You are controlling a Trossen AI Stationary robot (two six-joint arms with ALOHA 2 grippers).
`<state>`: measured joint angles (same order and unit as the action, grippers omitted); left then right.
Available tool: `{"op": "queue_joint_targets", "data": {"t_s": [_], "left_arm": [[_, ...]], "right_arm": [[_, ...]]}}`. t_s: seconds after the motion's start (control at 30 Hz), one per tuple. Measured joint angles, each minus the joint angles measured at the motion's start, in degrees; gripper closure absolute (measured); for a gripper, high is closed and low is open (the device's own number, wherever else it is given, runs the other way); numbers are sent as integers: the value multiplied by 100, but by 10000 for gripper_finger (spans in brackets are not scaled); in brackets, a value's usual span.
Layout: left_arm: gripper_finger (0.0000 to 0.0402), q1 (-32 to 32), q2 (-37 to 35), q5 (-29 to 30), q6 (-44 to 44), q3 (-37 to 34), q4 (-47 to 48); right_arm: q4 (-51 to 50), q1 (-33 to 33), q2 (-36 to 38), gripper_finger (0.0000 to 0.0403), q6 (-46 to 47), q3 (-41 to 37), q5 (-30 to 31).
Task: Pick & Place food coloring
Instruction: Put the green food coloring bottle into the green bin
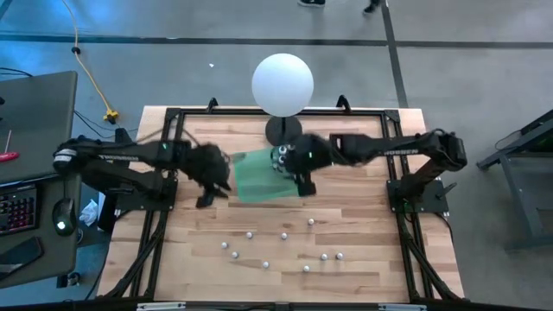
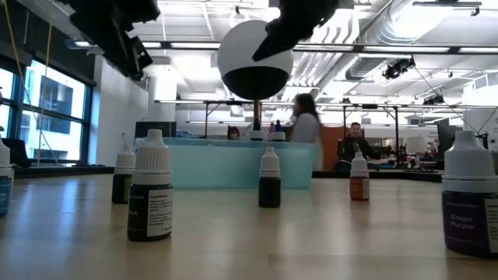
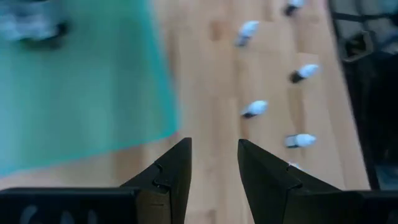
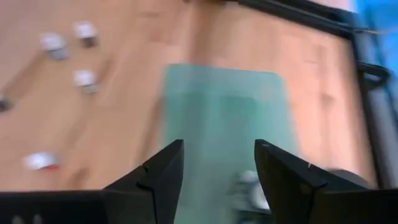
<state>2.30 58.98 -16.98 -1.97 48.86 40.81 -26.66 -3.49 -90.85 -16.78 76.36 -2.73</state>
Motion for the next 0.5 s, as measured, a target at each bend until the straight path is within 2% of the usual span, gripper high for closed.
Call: {"op": "queue_joint_targets", "data": {"t_s": [0.17, 0.27, 0.4, 0.5], "left_arm": [[273, -1199, 103, 387, -304, -1003, -2286], [273, -1780, 343, 1139, -473, -1388, -3369], [273, -2205, 931, 2144, -852, -1492, -4111], [273, -2311, 1454, 1893, -885, -1492, -4474]], "right_arm": [[-428, 783, -4, 224, 467, 0, 72], [-453, 1147, -4, 230, 985, -36, 93], [-388, 1518, -5, 238, 1294, -191, 87], [-349, 1702, -7, 245, 1453, -390, 78]]}}
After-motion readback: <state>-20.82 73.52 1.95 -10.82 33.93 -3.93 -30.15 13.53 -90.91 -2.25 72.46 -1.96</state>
